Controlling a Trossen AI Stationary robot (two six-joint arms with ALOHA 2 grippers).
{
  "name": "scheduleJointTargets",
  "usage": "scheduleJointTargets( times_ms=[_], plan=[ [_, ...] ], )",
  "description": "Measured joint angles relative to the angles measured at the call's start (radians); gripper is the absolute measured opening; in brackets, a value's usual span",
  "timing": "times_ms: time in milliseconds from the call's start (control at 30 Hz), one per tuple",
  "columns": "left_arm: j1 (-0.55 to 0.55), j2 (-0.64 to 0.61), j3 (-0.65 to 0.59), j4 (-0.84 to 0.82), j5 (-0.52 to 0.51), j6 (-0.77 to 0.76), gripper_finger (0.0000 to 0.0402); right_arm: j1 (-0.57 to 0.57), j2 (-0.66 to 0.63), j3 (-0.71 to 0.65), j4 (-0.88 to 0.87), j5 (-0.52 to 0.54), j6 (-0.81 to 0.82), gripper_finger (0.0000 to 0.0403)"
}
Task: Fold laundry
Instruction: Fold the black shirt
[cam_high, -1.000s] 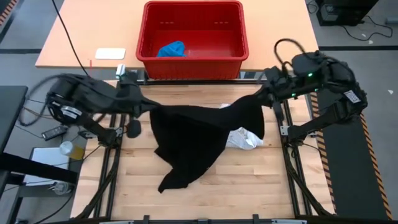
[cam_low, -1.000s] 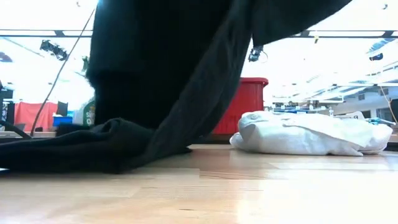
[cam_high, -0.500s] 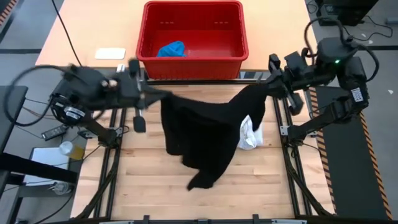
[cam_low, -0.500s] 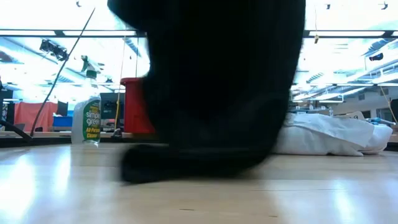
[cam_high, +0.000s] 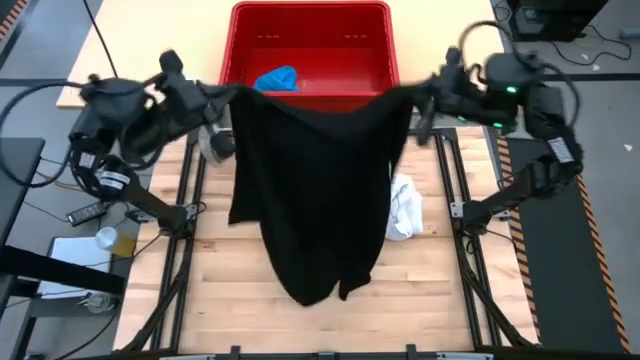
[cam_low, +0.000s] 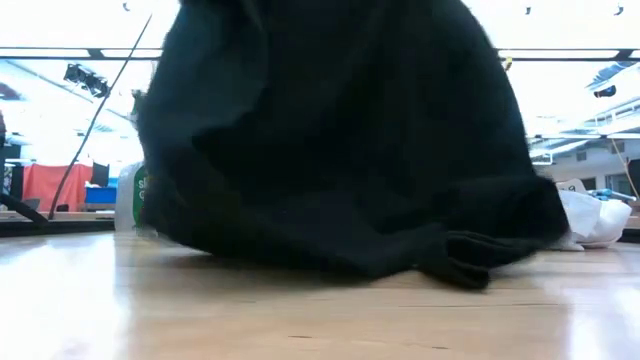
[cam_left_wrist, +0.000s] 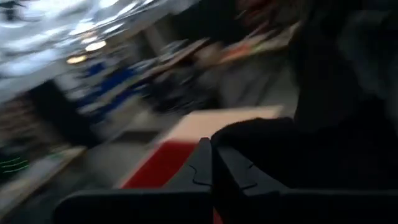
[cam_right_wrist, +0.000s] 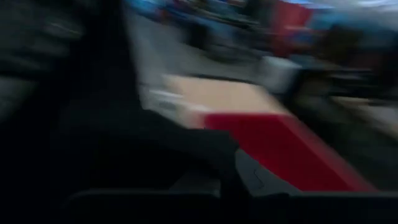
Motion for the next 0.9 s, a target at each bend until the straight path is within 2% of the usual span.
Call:
scheduleJointTargets(
  times_ms=[100, 167, 233, 367, 467, 567, 667, 733, 800, 900],
  plan=[
    [0.127, 0.016, 0.001, 0.028, -0.039, 0.096, 0.0003, -0.055, 0.055, 0.000, 0.122, 0.227, -0.137, 0.0007],
    [0.209, 0.031, 0.001, 0.148, -0.044, 0.197, 0.0003, -0.098, 0.100, 0.000, 0.268, 0.307, -0.243, 0.0007],
    [0.275, 0.036, -0.001, 0.344, -0.005, 0.319, 0.0003, -0.133, 0.146, 0.000, 0.463, 0.336, -0.353, 0.0007],
    [0.310, 0.038, 0.002, 0.775, 0.191, 0.517, 0.0002, -0.158, 0.209, -0.001, 0.911, 0.399, -0.608, 0.0007],
    [0.265, 0.032, 0.004, 0.910, 0.316, 0.609, 0.0002, -0.135, 0.216, -0.001, 1.095, 0.370, -0.730, 0.0007],
    [0.173, 0.017, 0.003, 0.835, 0.346, 0.609, 0.0002, -0.068, 0.180, 0.000, 1.023, 0.294, -0.742, 0.0007],
    [0.054, 0.005, 0.001, 0.693, 0.350, 0.584, 0.0002, 0.035, 0.123, 0.000, 0.821, 0.290, -0.674, 0.0007],
    [-0.032, -0.001, 0.001, 0.591, 0.356, 0.514, 0.0002, 0.108, 0.078, 0.000, 0.634, 0.288, -0.563, 0.0007],
    [-0.116, -0.011, 0.001, 0.477, 0.364, 0.411, 0.0002, 0.184, 0.035, 0.000, 0.437, 0.240, -0.403, 0.0007],
    [-0.229, -0.014, 0.002, 0.326, 0.392, 0.233, 0.0002, 0.281, -0.012, 0.000, 0.194, 0.040, -0.155, 0.0008]
  ],
)
